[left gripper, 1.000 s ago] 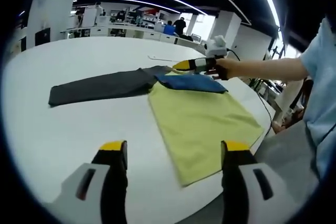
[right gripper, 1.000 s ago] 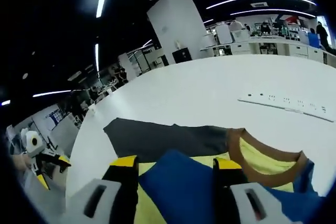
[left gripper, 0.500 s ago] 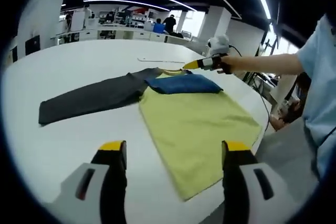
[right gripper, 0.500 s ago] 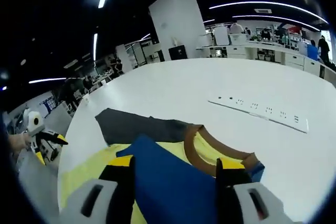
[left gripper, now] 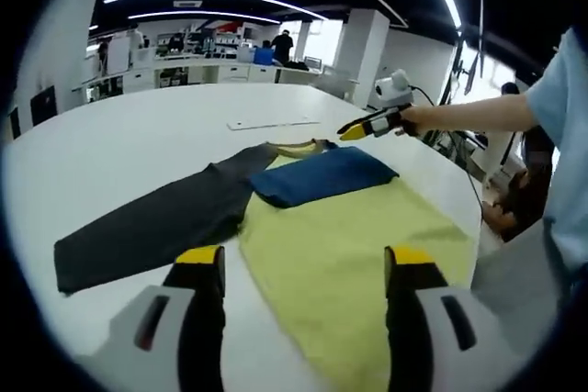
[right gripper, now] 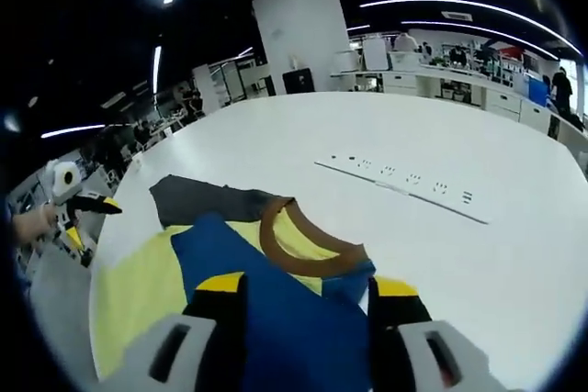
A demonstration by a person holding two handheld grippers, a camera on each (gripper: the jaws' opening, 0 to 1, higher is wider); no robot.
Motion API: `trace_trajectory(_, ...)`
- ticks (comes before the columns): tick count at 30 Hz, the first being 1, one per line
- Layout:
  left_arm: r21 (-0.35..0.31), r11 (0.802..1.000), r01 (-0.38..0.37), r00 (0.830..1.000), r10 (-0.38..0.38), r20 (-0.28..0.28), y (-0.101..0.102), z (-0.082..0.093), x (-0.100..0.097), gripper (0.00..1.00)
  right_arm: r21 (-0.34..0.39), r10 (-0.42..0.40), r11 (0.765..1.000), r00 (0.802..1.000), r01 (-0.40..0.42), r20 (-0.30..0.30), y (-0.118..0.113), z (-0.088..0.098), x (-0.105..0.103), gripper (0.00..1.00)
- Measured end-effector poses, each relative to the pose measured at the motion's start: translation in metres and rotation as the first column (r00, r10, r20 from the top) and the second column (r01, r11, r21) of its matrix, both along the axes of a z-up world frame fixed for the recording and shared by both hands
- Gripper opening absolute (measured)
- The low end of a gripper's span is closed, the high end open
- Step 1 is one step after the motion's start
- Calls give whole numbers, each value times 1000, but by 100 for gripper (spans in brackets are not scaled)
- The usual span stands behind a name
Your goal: Fold the garment on the visible template until the final outline fits inside the template.
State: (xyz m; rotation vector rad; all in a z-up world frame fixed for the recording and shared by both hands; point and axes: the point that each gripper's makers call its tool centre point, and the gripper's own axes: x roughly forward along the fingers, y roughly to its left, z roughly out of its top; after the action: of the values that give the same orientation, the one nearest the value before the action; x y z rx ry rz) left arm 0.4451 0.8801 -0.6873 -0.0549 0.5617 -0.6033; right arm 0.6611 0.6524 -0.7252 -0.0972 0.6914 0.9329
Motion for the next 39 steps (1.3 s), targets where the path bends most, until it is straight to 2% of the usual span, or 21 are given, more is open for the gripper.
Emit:
trace_trajectory(4,-27,999,23,999,-23,26,-19,3,24,67,-26,-13,1000,999,12,-30,-15,-11,13,33)
trace_trajectory(8,-35,998,56,998,-55,33,-36,1,41,67,-64,13,998,999,-15,-41,-21,-19,14,29)
trace_trajectory(11,-57,997,51,998,-50,23,-42,-4,53,64,-74,32,997,997,-36,-66,-24,-27,15,25)
trace_trajectory(15,-51,999,14,1000,-14,-18,-42,-17,68,59,-106,59,992,996,-65,-61,-25,-31,16,20)
trace_trajectory(18,-96,995,-29,999,25,-48,-45,-25,78,52,-124,88,988,994,-94,-58,-22,-33,16,18)
trace_trajectory(21,-104,990,-93,993,86,-75,-43,-36,91,44,-141,112,983,992,-119,-53,-20,-35,16,16)
trace_trajectory(23,-79,989,-125,989,118,-83,-39,-45,98,42,-154,123,980,991,-128,-47,-21,-37,17,15)
trace_trajectory(26,-52,988,-146,985,140,-101,-37,-57,102,39,-162,121,979,992,-126,-42,-22,-40,20,12)
trace_trajectory(27,-57,984,-166,980,158,-124,-36,-61,102,36,-154,128,979,991,-134,-47,-21,-40,19,11)
trace_trajectory(31,-77,981,-178,975,165,-149,-39,-68,105,31,-144,164,975,985,-171,-58,-16,-41,16,8)
trace_trajectory(35,-90,973,-214,965,196,-173,-37,-72,108,29,-119,194,972,977,-204,-88,-8,-39,7,6)
trace_trajectory(39,-115,964,-239,959,216,-183,-35,-72,112,24,-144,205,966,976,-214,-74,-11,-43,10,6)
